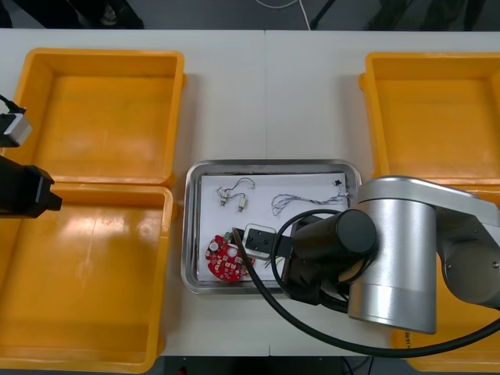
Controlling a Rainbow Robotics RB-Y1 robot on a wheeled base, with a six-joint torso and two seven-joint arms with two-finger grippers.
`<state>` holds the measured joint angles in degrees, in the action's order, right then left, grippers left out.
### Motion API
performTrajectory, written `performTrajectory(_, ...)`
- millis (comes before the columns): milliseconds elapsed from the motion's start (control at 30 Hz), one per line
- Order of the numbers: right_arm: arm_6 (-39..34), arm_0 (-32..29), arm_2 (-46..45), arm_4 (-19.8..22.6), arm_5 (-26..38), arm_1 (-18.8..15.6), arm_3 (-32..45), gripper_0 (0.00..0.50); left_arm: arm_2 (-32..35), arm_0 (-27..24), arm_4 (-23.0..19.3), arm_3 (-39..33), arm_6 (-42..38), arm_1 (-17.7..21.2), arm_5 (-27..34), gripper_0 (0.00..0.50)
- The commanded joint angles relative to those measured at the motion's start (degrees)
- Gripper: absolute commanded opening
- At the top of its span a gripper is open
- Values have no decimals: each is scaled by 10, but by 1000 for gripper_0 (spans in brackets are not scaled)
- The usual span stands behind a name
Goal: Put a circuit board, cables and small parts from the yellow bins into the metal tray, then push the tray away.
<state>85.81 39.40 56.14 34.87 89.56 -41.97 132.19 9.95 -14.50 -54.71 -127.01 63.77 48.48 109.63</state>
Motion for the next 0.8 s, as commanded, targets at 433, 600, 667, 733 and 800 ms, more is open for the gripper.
performTrajectory(433, 23, 42, 139, -92, -15, 43, -27, 500, 20, 8, -4, -17, 43, 27, 4, 500)
performTrajectory(600, 23, 40, 154, -94, -43, 53, -56, 500, 20, 8, -4, -17, 43, 27, 4, 500)
performTrajectory(667, 23, 40, 159, -100, -48, 57, -63, 500, 20, 8, -4, -17, 43, 27, 4, 500)
performTrajectory(733, 22, 40, 165, -111, -49, 61, -69, 500, 20, 8, -4, -17, 43, 27, 4, 500)
performTrajectory(800, 20, 40, 174, -125, -49, 67, -76, 500, 20, 8, -4, -17, 43, 27, 4, 500)
